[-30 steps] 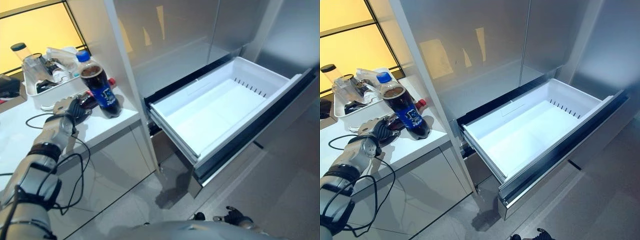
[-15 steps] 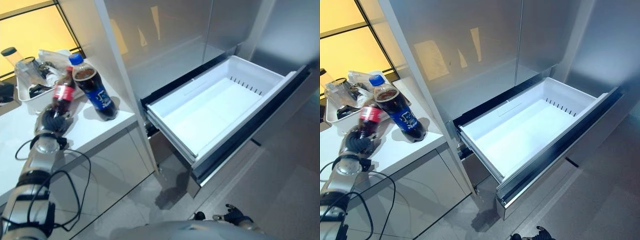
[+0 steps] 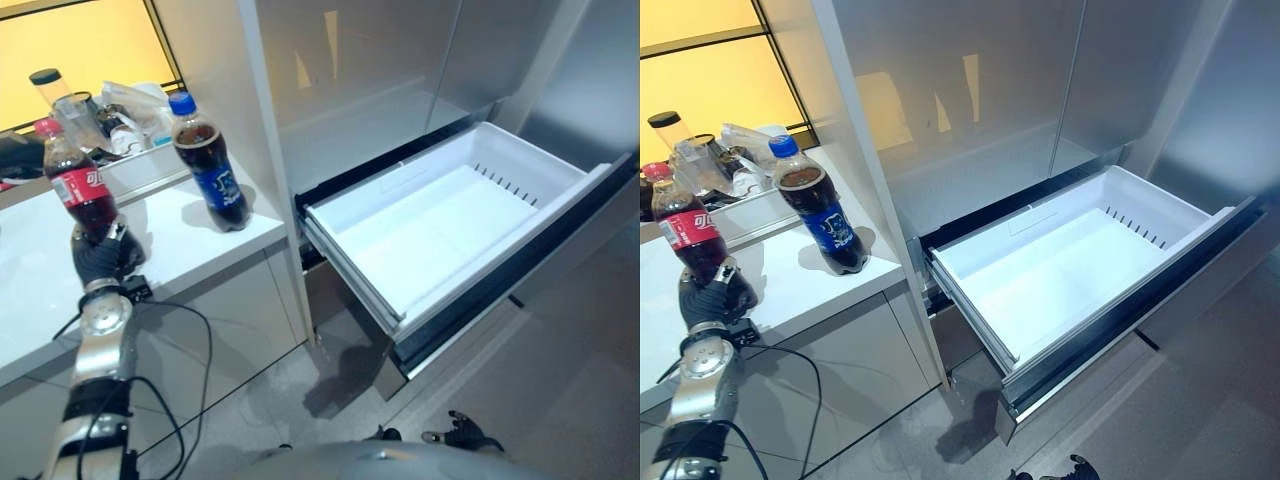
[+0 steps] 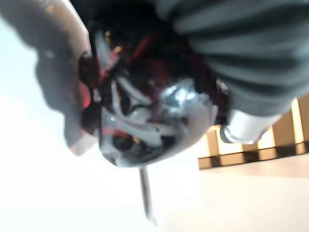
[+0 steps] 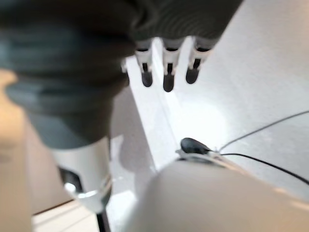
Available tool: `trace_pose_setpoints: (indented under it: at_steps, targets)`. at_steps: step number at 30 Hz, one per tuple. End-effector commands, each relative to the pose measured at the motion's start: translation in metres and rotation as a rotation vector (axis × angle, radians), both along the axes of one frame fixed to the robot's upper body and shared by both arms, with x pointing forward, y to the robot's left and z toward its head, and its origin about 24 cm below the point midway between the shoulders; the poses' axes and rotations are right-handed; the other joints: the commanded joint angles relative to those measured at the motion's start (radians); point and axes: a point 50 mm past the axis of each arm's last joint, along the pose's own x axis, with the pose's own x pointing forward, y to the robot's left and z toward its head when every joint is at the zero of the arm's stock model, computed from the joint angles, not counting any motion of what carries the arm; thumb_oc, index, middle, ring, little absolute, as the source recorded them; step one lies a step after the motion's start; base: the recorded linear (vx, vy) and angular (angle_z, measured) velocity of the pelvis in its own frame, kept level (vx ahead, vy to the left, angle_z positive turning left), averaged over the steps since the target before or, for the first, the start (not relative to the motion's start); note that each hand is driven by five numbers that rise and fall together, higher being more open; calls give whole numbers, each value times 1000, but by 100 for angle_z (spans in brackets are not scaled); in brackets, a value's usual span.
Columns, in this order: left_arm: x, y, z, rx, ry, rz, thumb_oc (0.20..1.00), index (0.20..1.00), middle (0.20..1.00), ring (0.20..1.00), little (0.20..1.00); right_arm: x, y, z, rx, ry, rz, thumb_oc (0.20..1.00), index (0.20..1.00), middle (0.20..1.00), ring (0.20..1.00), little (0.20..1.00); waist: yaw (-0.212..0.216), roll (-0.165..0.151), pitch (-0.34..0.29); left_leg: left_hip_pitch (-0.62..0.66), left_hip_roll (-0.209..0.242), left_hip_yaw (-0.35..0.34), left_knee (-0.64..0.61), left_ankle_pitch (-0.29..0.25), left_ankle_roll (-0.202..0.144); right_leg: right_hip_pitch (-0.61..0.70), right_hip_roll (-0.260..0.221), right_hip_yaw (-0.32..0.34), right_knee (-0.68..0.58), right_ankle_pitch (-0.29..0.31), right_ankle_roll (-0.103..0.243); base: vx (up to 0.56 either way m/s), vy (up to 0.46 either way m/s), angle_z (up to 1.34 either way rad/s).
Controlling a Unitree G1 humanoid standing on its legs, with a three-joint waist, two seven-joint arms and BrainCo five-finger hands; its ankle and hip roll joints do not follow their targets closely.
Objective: Take the drinks into the refrigerator
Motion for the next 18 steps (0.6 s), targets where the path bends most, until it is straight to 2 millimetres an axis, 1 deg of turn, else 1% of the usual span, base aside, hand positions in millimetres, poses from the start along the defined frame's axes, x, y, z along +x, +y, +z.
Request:
trace_pose_setpoints:
  at_steps: [1, 2, 3, 4, 5, 6, 7, 8, 9, 10, 11, 12, 13, 14, 15, 16, 17, 18]
  targets:
    - [6, -18, 68, 75, -350, -121, 200, 200, 200, 200, 200, 24, 26, 2, 80, -88, -41, 1000, 1000, 1000, 1000, 1000, -7, -5, 44, 3, -65, -30, 1, -68, 40, 72, -7, -45, 25, -60, 50, 0, 0, 0]
    - [3, -27, 73, 93, -377, -173, 200, 200, 200, 200, 200, 27, 25, 4, 85, -108, -69, 1000, 1000, 1000, 1000, 1000, -6, -6, 46, 2, -64, -32, 1, -67, 40, 71, -8, -46, 25, -59, 50, 0, 0, 0]
    - [-5, -43, 80, 113, -422, -262, 200, 200, 200, 200, 200, 27, 19, 6, 98, -145, -154, 1000, 1000, 1000, 1000, 1000, -4, -7, 48, 1, -65, -32, 1, -68, 42, 70, -10, -46, 25, -59, 50, 0, 0, 0]
    - [-6, -44, 80, 111, -420, -263, 200, 200, 200, 200, 200, 26, 18, 6, 97, -144, -155, 1000, 1000, 1000, 1000, 1000, -4, -6, 47, 1, -65, -32, 1, -68, 42, 70, -10, -46, 25, -59, 50, 0, 0, 0]
    - [-8, -51, 81, 105, -436, -307, 200, 200, 200, 200, 200, 27, 14, 7, 107, -163, -222, 1000, 1000, 1000, 1000, 1000, -4, -7, 48, 0, -65, -33, 1, -67, 43, 70, -10, -47, 25, -58, 51, 0, 0, 0]
    - [-12, -59, 86, 106, -468, -349, 200, 200, 200, 200, 200, 31, 8, 10, 110, -205, -293, 1000, 1000, 1000, 1000, 1000, -3, -8, 49, -2, -64, -35, 1, -68, 43, 70, -11, -47, 25, -58, 50, 0, 0, 0]
    - [-14, -66, 85, 68, -483, -378, 200, 200, 200, 200, 200, 34, 2, 13, 110, -241, -354, 1000, 1000, 1000, 1000, 1000, -2, -8, 49, -3, -64, -35, 1, -68, 44, 69, -12, -46, 25, -58, 51, 0, 0, 0]
    - [-18, -78, 91, 74, -514, -450, 200, 200, 200, 200, 200, 41, -15, 20, 89, -308, -456, 1000, 1000, 1000, 1000, 1000, -5, -10, 50, -3, -64, -36, 1, -69, 46, 68, -13, -47, 26, -59, 50, 0, 0, 0]
    - [-18, -78, 91, 72, -514, -452, 200, 200, 200, 200, 200, 40, -15, 20, 88, -309, -457, 1000, 1000, 1000, 1000, 1000, -3, -9, 50, -3, -64, -36, 1, -70, 46, 69, -13, -47, 26, -59, 50, 0, 0, 0]
    - [-19, -84, 92, 58, -529, -483, 200, 200, 200, 200, 200, 48, -23, 26, 79, -356, -504, 1000, 1000, 1000, 1000, 1000, -5, -12, 49, -2, -64, -36, 1, -70, 47, 69, -13, -48, 27, -59, 50, 0, 0, 0]
    - [-20, -97, 95, 22, -563, -545, 200, 200, 200, 200, 200, 62, -47, 42, 40, -478, -619, 1000, 1000, 1000, 1000, 1000, -8, -17, 49, -2, -64, -39, 1, -73, 48, 69, -14, -47, 28, -60, 50, 0, 0, 0]
    - [-20, -97, 95, 20, -564, -547, 200, 200, 200, 200, 200, 62, -47, 42, 38, -479, -621, 1000, 1000, 1000, 1000, 1000, -6, -16, 49, -2, -64, -39, 1, -73, 48, 69, -14, -48, 28, -60, 50, 0, 0, 0]
    - [-21, -104, 99, 28, -584, -585, 200, 200, 200, 200, 200, 73, -69, 59, 8, -593, -734, 1000, 1000, 1000, 1000, 1000, -10, -20, 48, -1, -64, -39, 1, -76, 49, 70, -14, -47, 29, -61, 50, 0, 0, 0]
    - [-21, -104, 99, 27, -584, -586, 200, 200, 200, 200, 200, 73, -70, 59, 8, -594, -735, 1000, 1000, 1000, 1000, 1000, -9, -19, 48, -1, -64, -39, 1, -76, 49, 70, -14, -46, 29, -61, 50, 0, 0, 0]
    - [-21, -106, 99, 20, -586, -598, 200, 200, 200, 200, 200, 81, -80, 70, -9, -663, -781, 1000, 1000, 1000, 1000, 1000, -10, -22, 47, 1, -63, -37, 1, -78, 50, 69, -14, -47, 31, -61, 51, 0, 0, 0]
    - [-21, -111, 99, 7, -590, -629, 200, 200, 200, 200, 200, 88, -108, 92, -40, -800, -933, 1000, 1000, 1000, 1000, 1000, -16, -30, 41, 2, -63, -38, 1, -81, 51, 69, -13, -45, 31, -62, 51, 0, 0, 0]
    - [-21, -112, 99, 5, -592, -632, 200, 200, 200, 200, 200, 88, -109, 92, -41, -802, -936, 1000, 1000, 1000, 1000, 1000, -14, -29, 43, 2, -63, -38, 1, -81, 51, 70, -13, -45, 31, -62, 51, 0, 0, 0]
    - [-22, -113, 97, -6, -584, -649, 200, 200, 200, 200, 200, 94, -135, 121, -81, -961, -1033, 1000, 1000, 1000, 1000, 1000, -22, -38, 39, 6, -61, -36, 1, -85, 52, 69, -13, -42, 33, -63, 51, 0, 0, 0]
